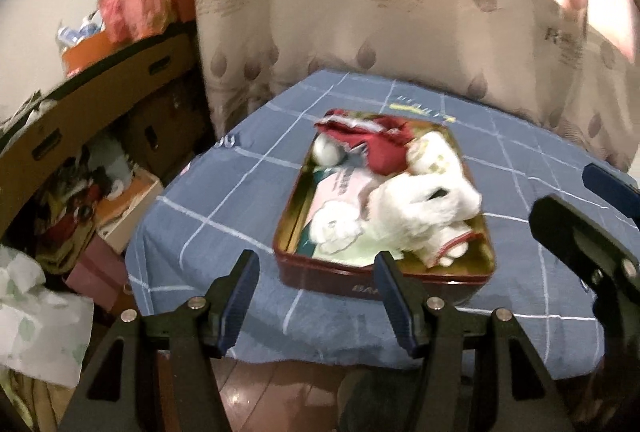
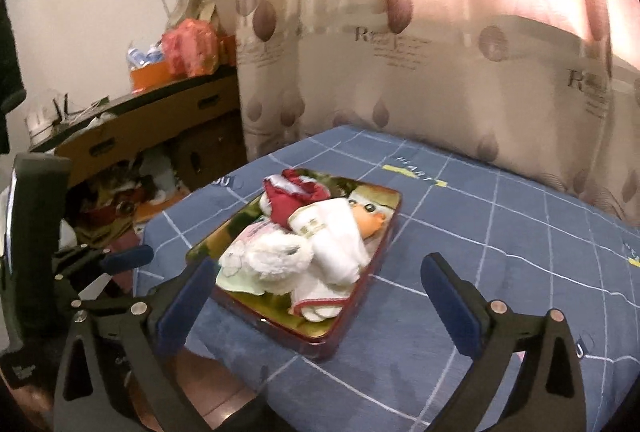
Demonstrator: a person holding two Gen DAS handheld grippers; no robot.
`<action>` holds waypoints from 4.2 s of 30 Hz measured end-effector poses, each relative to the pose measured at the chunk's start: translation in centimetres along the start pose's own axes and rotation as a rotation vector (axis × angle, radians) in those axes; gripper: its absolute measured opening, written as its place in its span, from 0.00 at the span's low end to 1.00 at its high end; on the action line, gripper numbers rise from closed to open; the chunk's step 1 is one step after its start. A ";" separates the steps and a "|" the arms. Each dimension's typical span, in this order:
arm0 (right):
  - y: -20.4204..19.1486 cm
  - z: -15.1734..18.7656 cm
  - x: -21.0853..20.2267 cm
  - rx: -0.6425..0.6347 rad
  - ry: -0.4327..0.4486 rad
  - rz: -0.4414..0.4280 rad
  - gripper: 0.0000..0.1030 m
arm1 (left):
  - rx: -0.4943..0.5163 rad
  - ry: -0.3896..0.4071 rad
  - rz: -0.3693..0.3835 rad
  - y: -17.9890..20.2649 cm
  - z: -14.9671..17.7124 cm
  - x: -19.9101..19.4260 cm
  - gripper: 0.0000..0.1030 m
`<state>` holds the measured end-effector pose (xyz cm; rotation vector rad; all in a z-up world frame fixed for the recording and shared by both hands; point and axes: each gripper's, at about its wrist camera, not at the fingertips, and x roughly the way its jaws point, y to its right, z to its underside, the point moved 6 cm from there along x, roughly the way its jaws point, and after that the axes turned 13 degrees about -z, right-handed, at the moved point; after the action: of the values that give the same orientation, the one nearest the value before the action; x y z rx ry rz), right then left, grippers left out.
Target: Organize soft objects
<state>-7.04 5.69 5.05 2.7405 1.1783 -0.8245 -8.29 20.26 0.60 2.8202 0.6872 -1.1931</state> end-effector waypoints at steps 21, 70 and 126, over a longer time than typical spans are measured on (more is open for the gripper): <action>0.3 -0.9 -4.0 -0.039 0.120 0.245 0.99 | -0.038 0.172 0.013 -1.4 -2.9 -2.1 0.60; -0.5 0.4 -3.8 -0.033 0.096 0.235 0.99 | -0.098 0.187 0.022 -2.9 -2.7 -4.9 0.74; -0.8 1.8 -2.7 -0.037 0.057 0.209 0.99 | -0.073 0.142 0.026 -2.8 -2.4 -3.6 0.74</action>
<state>-9.97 4.04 5.00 2.8118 0.8847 -0.6979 -10.01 21.74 5.21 2.8638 0.6831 -0.9507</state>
